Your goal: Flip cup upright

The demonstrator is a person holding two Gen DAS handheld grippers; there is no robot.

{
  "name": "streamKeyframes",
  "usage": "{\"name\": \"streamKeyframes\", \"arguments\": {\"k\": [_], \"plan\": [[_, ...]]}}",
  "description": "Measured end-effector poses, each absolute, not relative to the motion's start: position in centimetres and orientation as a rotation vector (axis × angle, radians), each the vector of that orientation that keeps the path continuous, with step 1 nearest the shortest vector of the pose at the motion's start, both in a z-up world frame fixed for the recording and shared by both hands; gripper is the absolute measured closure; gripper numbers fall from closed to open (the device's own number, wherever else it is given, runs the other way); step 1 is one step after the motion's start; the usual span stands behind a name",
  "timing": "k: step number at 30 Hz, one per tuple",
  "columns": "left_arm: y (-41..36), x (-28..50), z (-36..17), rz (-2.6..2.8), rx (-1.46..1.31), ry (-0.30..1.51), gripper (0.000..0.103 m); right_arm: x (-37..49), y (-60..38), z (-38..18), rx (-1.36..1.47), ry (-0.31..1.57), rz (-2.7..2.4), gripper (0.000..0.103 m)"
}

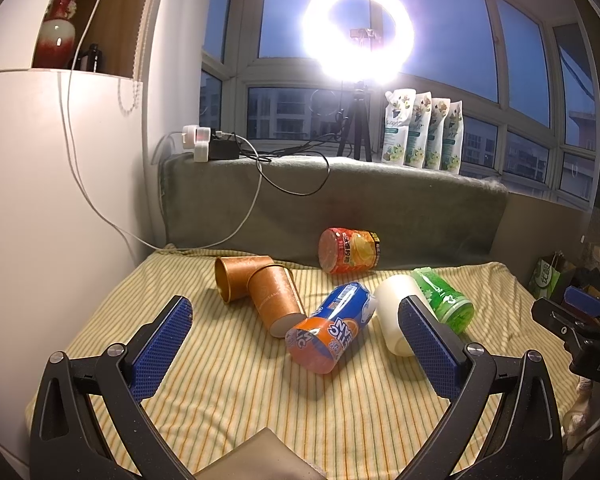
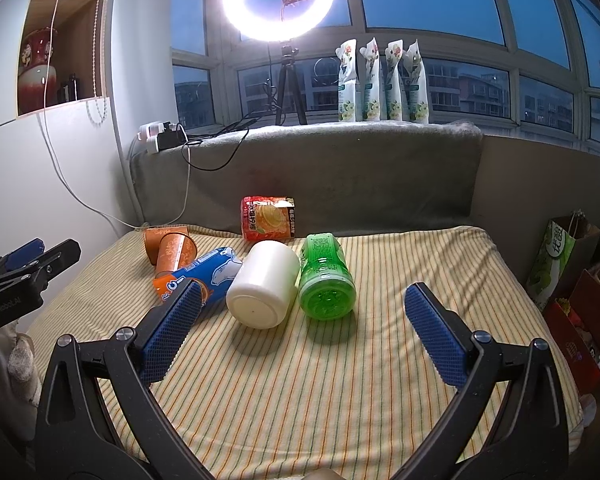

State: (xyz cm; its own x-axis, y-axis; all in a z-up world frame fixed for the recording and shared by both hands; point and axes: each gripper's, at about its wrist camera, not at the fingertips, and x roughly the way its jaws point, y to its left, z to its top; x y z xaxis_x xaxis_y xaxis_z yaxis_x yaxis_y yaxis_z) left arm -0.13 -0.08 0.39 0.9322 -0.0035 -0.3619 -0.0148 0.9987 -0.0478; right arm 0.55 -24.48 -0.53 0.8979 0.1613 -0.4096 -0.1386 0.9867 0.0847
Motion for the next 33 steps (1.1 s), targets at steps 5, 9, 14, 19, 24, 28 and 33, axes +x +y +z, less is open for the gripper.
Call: {"name": "streamKeyframes", "arguments": {"k": [5,9,14,19,24,28,33], "plan": [[-0.14,-0.17,0.39,0.006,-0.049,0.37,0.0,0.84,-24.97,-0.53,0.057,0.431,0.158,0.0],[-0.15,-0.19,0.35,0.005,-0.05,0.371,0.0,0.84,-24.91,-0.58,0.055,0.432,0.158,0.0],[-0.16,-0.25,0.32,0.003,-0.051,0.372,0.0,0.86,-24.9,-0.58,0.056,0.433,0.158,0.0],[-0.19,-0.25,0.31,0.004,-0.052,0.372,0.0,0.88,-24.85,-0.61,0.056,0.434,0.159,0.0],[-0.22,-0.26,0.32,0.004,-0.051,0.372,0.0,0.92,-24.78,-0.53,0.054,0.435,0.159,0.0],[-0.19,-0.25,0.31,0.004,-0.052,0.372,0.0,0.98,-24.75,-0.95,0.051,0.438,0.16,0.0],[-0.25,-0.22,0.18,0.005,-0.052,0.372,0.0,1.06,-24.69,-1.06,0.049,0.44,0.162,0.0]]}}
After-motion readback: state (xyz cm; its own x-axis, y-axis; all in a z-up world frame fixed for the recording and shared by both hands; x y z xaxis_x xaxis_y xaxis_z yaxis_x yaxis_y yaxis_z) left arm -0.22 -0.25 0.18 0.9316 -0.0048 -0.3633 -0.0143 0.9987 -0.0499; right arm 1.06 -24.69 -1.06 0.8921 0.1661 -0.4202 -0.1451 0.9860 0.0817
